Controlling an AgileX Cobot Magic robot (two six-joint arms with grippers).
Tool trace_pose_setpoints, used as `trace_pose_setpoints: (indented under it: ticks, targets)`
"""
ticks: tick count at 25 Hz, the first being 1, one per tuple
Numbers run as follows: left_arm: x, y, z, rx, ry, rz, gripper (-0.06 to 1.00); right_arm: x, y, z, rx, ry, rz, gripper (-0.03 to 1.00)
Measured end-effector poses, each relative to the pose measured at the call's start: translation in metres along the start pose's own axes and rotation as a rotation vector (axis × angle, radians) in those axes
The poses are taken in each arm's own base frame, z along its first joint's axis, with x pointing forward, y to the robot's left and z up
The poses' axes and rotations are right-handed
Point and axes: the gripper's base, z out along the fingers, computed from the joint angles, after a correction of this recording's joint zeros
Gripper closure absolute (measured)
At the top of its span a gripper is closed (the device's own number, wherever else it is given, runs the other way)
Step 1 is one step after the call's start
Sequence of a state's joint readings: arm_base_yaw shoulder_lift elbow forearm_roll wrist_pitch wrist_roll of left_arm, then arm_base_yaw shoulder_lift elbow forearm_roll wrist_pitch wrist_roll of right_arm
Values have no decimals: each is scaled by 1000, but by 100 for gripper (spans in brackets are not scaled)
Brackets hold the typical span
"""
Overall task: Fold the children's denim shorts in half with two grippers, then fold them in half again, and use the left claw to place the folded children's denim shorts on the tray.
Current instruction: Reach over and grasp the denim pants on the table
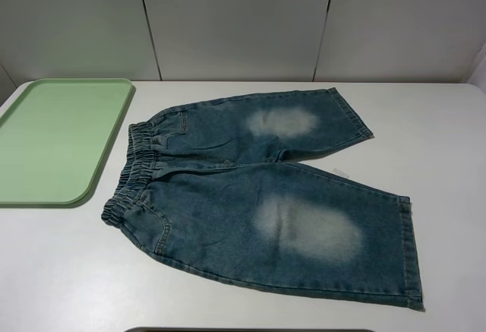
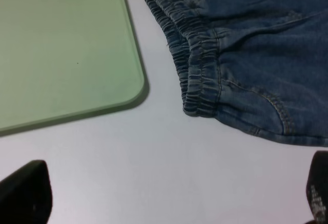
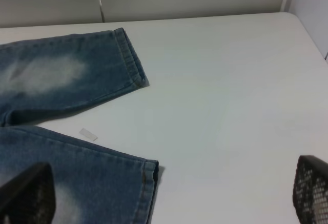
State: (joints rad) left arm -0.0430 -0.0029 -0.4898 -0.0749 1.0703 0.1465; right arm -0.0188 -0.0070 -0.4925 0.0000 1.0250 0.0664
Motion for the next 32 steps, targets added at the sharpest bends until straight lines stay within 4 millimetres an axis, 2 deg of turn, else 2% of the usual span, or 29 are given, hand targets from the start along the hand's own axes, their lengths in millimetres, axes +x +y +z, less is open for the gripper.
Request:
trace_pose_setpoints:
  ticks: [18,21,26,29,32]
  targets:
    - [-3,1,0,-10,15,3,-5,-2,1,3,-12,24,-20,27]
    - [-17,3,1,-4,67,11,-5,-14,3,12,-21,93,-50,27]
    - [-59,8,8,33,172,97,-5,-51,10,32,-71,183,-141,27]
    - [-81,6,19,117,228,213,-5,-71,16,47,-133,218,-210,27]
    - [-93,-1,32,200,300,376,-5,-82,26,64,-219,270,-310,27]
